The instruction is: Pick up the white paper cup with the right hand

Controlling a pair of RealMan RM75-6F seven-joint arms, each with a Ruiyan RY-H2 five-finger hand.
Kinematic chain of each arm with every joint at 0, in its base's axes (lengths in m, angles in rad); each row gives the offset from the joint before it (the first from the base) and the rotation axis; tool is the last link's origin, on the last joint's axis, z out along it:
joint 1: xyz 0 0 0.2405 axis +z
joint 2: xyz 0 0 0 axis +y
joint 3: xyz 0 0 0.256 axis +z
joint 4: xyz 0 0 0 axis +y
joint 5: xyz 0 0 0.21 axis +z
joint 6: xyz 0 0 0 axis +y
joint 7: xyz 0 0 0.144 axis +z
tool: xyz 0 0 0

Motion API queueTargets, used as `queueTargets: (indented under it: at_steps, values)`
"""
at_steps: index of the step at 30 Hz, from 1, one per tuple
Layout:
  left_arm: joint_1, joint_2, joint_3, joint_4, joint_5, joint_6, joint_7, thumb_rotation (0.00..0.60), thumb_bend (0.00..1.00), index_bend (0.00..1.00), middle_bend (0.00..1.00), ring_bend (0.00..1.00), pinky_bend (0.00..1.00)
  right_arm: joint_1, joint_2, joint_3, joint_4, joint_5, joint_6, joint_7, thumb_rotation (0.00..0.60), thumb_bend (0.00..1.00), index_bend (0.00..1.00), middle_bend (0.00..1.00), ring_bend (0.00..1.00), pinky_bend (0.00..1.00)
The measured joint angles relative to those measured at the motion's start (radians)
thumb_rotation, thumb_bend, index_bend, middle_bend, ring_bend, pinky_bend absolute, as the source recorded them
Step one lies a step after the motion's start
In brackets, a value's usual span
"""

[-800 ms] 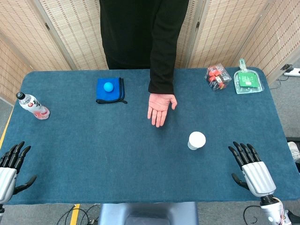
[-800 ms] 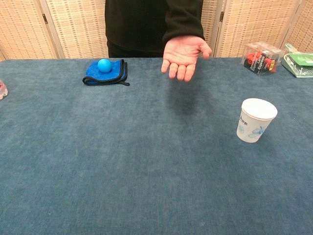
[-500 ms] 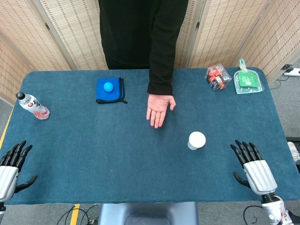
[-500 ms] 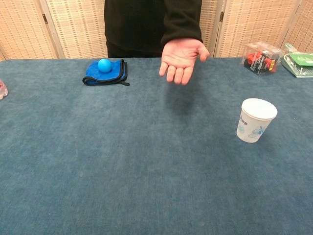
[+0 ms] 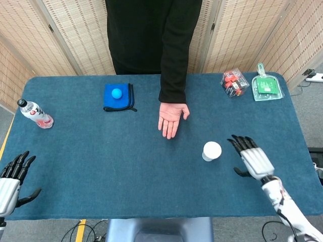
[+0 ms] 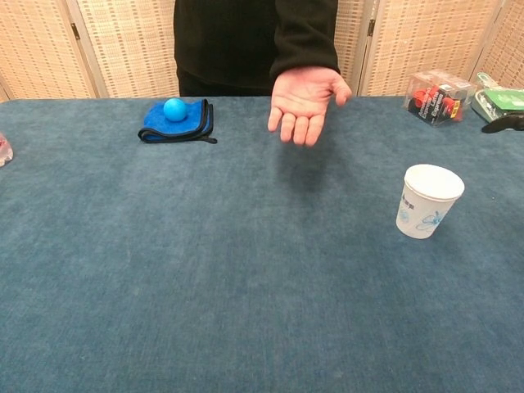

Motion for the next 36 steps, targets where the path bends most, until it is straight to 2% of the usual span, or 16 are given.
queueTargets:
  at_steps: [5, 8, 15, 16, 18, 20, 23, 26, 29, 36]
  values:
    - [0.007, 0.007, 0.001, 0.003, 0.001, 0.015, -0.023, 0.6, 0.27, 0.08, 0.0, 0.0, 0.17, 0.145, -0.031, 0.043, 0.007, 0.161, -0.168, -0.041, 0.6, 0.21, 0.0, 0.02, 0.0, 0.0]
    - [0.01, 0.011, 0.002, 0.005, 0.003, 0.021, -0.034, 0.6, 0.27, 0.08, 0.0, 0.0, 0.17, 0.2, -0.066, 0.053, 0.02, 0.226, -0.209, -0.073, 0.6, 0.21, 0.0, 0.02, 0.0, 0.0]
    - [0.015, 0.018, 0.007, 0.007, 0.019, 0.039, -0.06, 0.6, 0.27, 0.08, 0.0, 0.0, 0.17, 0.263, -0.128, 0.044, 0.056, 0.289, -0.245, -0.122, 0.6, 0.22, 0.0, 0.04, 0.0, 0.0]
    - [0.016, 0.019, 0.007, 0.008, 0.02, 0.042, -0.063, 0.6, 0.27, 0.08, 0.0, 0.0, 0.17, 0.272, -0.138, 0.04, 0.062, 0.299, -0.245, -0.132, 0.6, 0.23, 0.0, 0.07, 0.01, 0.02]
    - [0.019, 0.02, 0.009, 0.01, 0.023, 0.046, -0.066, 0.6, 0.27, 0.08, 0.0, 0.0, 0.17, 0.28, -0.153, 0.031, 0.07, 0.305, -0.231, -0.146, 0.6, 0.27, 0.06, 0.17, 0.09, 0.15]
    - [0.02, 0.021, 0.009, 0.01, 0.024, 0.048, -0.067, 0.6, 0.27, 0.08, 0.0, 0.0, 0.17, 0.278, -0.164, 0.023, 0.077, 0.3, -0.202, -0.157, 0.6, 0.33, 0.2, 0.31, 0.23, 0.33]
    - [0.022, 0.02, 0.01, 0.009, 0.028, 0.052, -0.065, 0.6, 0.27, 0.08, 0.0, 0.0, 0.17, 0.278, -0.181, 0.01, 0.089, 0.3, -0.165, -0.175, 0.6, 0.4, 0.33, 0.39, 0.33, 0.44]
    - [0.024, 0.019, 0.013, 0.009, 0.032, 0.055, -0.061, 0.6, 0.27, 0.08, 0.0, 0.0, 0.17, 0.276, -0.193, 0.007, 0.096, 0.292, -0.134, -0.179, 0.6, 0.44, 0.38, 0.43, 0.38, 0.49]
    - [0.025, 0.018, 0.012, 0.01, 0.031, 0.055, -0.059, 0.6, 0.27, 0.08, 0.0, 0.0, 0.17, 0.27, -0.192, 0.007, 0.084, 0.274, -0.1, -0.175, 0.6, 0.44, 0.38, 0.43, 0.39, 0.5]
    - [0.021, 0.018, 0.011, 0.008, 0.029, 0.047, -0.058, 0.6, 0.27, 0.08, 0.0, 0.0, 0.17, 0.257, -0.127, 0.028, -0.046, 0.25, -0.022, -0.186, 0.6, 0.42, 0.38, 0.43, 0.39, 0.5]
